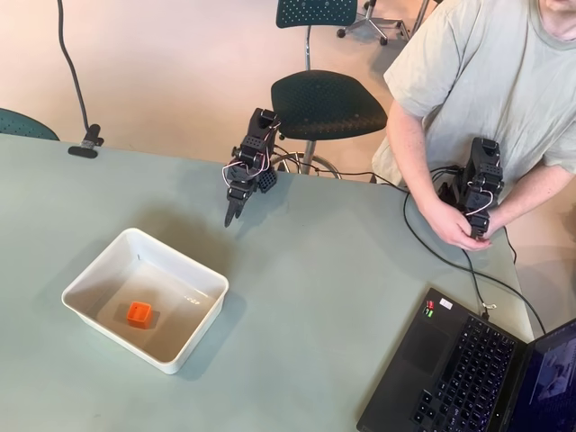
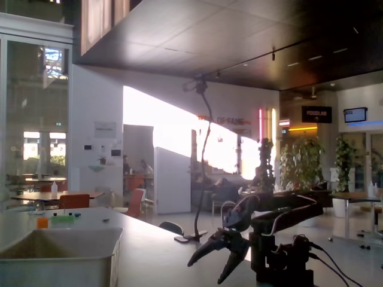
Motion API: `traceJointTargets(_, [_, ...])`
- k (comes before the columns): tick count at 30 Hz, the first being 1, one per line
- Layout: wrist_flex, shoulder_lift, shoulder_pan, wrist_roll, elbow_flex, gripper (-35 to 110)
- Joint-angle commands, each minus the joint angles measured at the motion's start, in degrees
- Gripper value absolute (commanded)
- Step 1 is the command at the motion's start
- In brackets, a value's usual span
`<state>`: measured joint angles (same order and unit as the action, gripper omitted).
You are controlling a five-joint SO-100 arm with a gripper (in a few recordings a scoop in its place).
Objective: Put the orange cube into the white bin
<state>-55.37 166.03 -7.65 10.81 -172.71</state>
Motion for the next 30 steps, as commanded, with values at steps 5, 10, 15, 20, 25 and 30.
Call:
traceJointTargets(5, [-0.18, 0.35, -0.35, 0.0, 2.02, 26])
traceJointTargets(10, [-0.44, 0.35, -0.44, 0.09, 2.02, 7])
traceJointTargets(15, [-0.53, 0.35, -0.44, 0.09, 1.93, 4])
traceJointTargets(20, [-0.53, 0.35, -0.44, 0.09, 1.67, 3])
traceJointTargets(25, [-0.53, 0.35, -0.53, 0.09, 1.58, 3])
traceJointTargets(30, [-0.53, 0.35, -0.44, 0.0, 1.49, 4])
